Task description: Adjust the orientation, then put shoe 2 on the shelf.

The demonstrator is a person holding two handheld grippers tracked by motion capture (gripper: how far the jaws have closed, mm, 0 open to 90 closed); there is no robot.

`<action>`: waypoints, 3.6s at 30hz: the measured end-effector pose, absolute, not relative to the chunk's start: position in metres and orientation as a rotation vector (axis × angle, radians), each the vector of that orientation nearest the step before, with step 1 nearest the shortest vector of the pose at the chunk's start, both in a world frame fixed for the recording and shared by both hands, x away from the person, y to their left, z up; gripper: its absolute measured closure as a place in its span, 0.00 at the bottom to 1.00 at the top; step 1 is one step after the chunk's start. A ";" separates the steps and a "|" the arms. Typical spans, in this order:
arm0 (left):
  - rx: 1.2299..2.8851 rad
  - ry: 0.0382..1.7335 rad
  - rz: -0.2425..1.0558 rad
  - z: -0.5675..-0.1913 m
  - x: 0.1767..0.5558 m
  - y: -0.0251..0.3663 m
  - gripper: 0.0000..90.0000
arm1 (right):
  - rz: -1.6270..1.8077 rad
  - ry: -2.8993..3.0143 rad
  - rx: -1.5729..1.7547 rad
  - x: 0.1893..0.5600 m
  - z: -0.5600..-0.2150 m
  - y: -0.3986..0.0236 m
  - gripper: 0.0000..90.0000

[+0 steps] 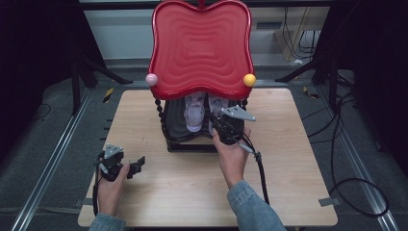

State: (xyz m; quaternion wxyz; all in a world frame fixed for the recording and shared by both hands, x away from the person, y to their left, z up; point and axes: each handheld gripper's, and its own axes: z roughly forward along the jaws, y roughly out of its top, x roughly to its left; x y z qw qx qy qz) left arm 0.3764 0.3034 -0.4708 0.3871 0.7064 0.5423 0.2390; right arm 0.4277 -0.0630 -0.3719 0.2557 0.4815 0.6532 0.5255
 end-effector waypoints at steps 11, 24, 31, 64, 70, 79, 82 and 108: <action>1.796 1.380 0.607 -0.471 0.376 0.303 0.09 | 1.384 1.743 1.323 0.436 -0.377 -0.057 0.96; 1.793 1.379 0.604 -0.470 0.376 0.304 0.09 | 1.333 1.736 1.307 0.444 -0.382 -0.048 0.96; 1.795 1.377 0.604 -0.471 0.376 0.303 0.09 | 1.318 1.720 1.291 0.445 -0.384 -0.041 0.95; 1.806 1.365 0.597 -0.471 0.376 0.297 0.09 | 1.317 1.737 1.263 0.435 -0.387 -0.038 0.91; 1.803 1.364 0.594 -0.471 0.376 0.297 0.09 | 1.317 1.742 1.259 0.435 -0.387 -0.036 0.94; 1.803 1.363 0.593 -0.472 0.376 0.296 0.09 | 1.326 1.758 1.254 0.435 -0.388 -0.037 0.85; 1.802 1.363 0.594 -0.471 0.376 0.297 0.09 | 1.323 1.754 1.243 0.430 -0.387 -0.040 0.75; 1.803 1.361 0.609 -0.473 0.376 0.298 0.07 | 1.349 1.851 1.131 0.369 -0.391 -0.083 0.11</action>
